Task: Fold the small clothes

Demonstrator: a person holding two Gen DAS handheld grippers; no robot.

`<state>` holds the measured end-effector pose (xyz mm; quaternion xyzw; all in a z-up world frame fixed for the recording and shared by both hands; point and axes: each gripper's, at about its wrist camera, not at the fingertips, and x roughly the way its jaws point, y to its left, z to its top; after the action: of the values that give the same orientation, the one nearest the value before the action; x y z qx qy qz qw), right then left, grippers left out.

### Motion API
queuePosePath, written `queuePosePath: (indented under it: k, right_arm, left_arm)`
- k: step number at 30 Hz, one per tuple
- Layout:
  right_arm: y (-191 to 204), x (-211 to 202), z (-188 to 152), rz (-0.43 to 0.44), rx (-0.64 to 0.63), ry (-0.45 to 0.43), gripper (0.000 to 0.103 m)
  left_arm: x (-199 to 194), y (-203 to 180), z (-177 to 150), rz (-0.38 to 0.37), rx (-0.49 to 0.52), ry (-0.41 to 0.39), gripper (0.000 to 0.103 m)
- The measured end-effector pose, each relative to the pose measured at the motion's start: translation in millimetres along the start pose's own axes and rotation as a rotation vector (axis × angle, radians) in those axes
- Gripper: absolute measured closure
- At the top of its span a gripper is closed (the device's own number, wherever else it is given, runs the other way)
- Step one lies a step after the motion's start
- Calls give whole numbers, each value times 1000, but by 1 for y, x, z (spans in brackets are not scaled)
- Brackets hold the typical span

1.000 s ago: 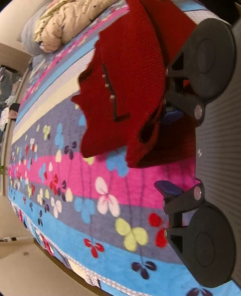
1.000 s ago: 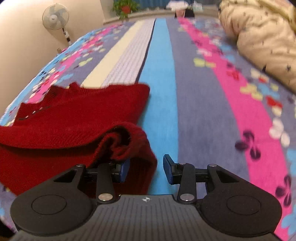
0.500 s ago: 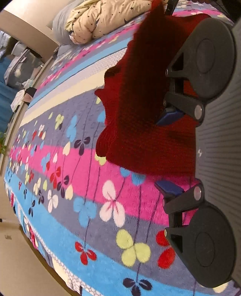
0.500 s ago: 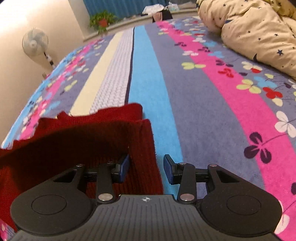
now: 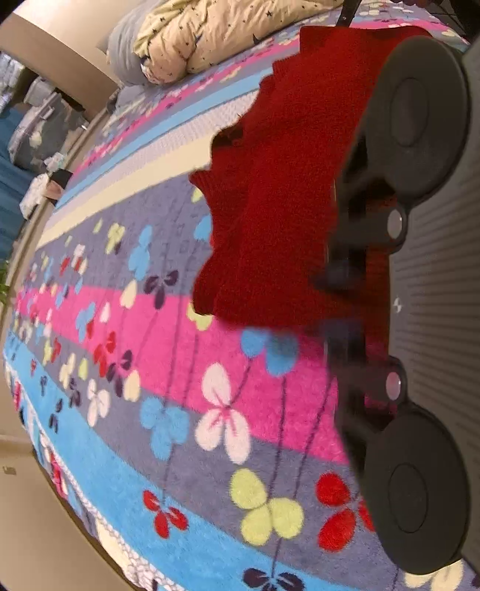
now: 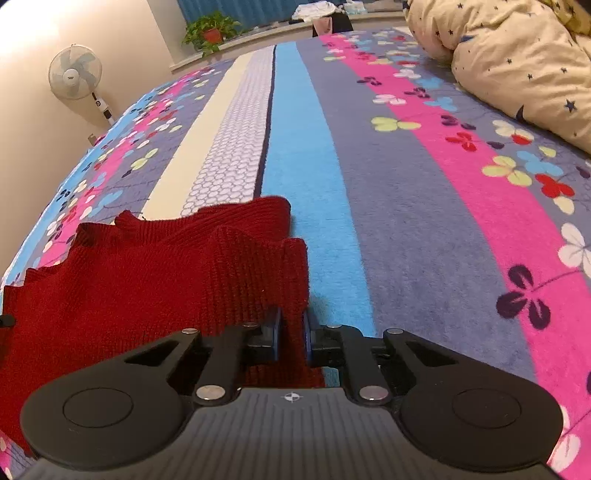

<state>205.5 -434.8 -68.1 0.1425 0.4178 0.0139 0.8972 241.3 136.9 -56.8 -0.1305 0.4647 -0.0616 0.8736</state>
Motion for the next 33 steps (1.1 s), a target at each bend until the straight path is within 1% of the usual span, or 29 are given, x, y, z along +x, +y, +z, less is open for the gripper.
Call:
queuePosePath:
  k: [2, 3, 5, 6, 7, 9, 10, 11, 12, 13, 14, 15, 16, 17, 18, 19, 20, 22, 23, 24, 25, 26, 27, 28, 29, 30, 31, 32, 33]
  right_arm:
    - [3, -14, 5, 0, 7, -94, 93]
    - [2, -25, 9, 11, 37, -162, 93]
    - [-2, -52, 14, 47, 110, -334, 94]
    - [1, -62, 15, 47, 112, -404, 95]
    - [9, -71, 15, 19, 80, -482, 95]
    - [23, -77, 15, -21, 26, -586, 95]
    - [30, -77, 17, -36, 5, -621, 95]
    - [31, -74, 20, -35, 1, -629, 95]
    - [31, -65, 24, -30, 9, -606, 95]
    - [31, -53, 28, -47, 11, -562, 95]
    - [31, -36, 32, -73, 12, -495, 95]
    - [30, -16, 36, -94, 14, -404, 95]
    - [27, 7, 38, -112, 18, -300, 95]
    - [25, 25, 38, -135, 19, -218, 95]
    - [23, 37, 38, -159, 24, -173, 95]
    - [23, 40, 39, -160, 36, -176, 95]
    - [24, 36, 41, -150, 42, -212, 95]
    - [33, 16, 45, -111, 17, -345, 95]
    - [39, 9, 45, -111, -10, -399, 95]
    - [44, 5, 44, -130, -31, -439, 95]
    - [44, 6, 45, -153, -39, -453, 95]
    - [43, 12, 46, -163, -31, -426, 95]
    - [38, 22, 47, -165, -13, -367, 95]
    - [31, 37, 48, -161, 16, -258, 95]
    - [22, 52, 46, -168, 52, -141, 93]
    - [15, 60, 45, -178, 84, -73, 92]
    - [10, 60, 43, -170, 122, -51, 91]
    - [9, 55, 41, -151, 150, -58, 88]
    - [6, 48, 39, -136, 169, -71, 82]
  left_arm:
    - [-13, 4, 3, -13, -31, -52, 91]
    - [-23, 8, 6, -28, -56, -102, 91]
    - [-41, 14, 12, -64, -89, -205, 92]
    - [-49, 14, 14, -62, -86, -268, 91]
    - [-55, 12, 15, -40, -68, -328, 91]
    - [-61, 10, 16, -10, -55, -400, 91]
    - [-61, 9, 16, -2, -60, -410, 91]
    - [-58, 9, 17, 21, -63, -400, 91]
    - [-49, 9, 17, 53, -54, -361, 91]
    - [-37, 9, 17, 77, -46, -308, 91]
    - [-24, 8, 17, 105, -40, -243, 91]
    - [-8, 8, 15, 139, -30, -169, 91]
    - [3, 8, 13, 161, -30, -117, 91]
    - [8, 9, 12, 167, -37, -104, 91]
    - [7, 10, 13, 166, -43, -117, 91]
    - [2, 10, 15, 156, -45, -145, 91]
    - [-6, 9, 16, 134, -49, -190, 91]
    - [-18, 4, 19, 100, -44, -277, 91]
    - [-19, 1, 18, 115, -27, -297, 91]
    - [-14, -3, 18, 149, -10, -290, 91]
    - [-6, -5, 22, 178, 0, -262, 91]
    - [3, -3, 21, 195, 0, -212, 91]
    - [14, 1, 20, 194, -12, -136, 89]
    - [22, 4, 17, 179, -28, -66, 85]
    - [26, 5, 14, 169, -41, -30, 85]
    - [23, 5, 12, 178, -34, -41, 79]
    - [16, 2, 11, 197, -12, -62, 71]
    - [10, 1, 9, 204, 5, -81, 66]
    - [1, 1, 7, 191, 8, -90, 59]
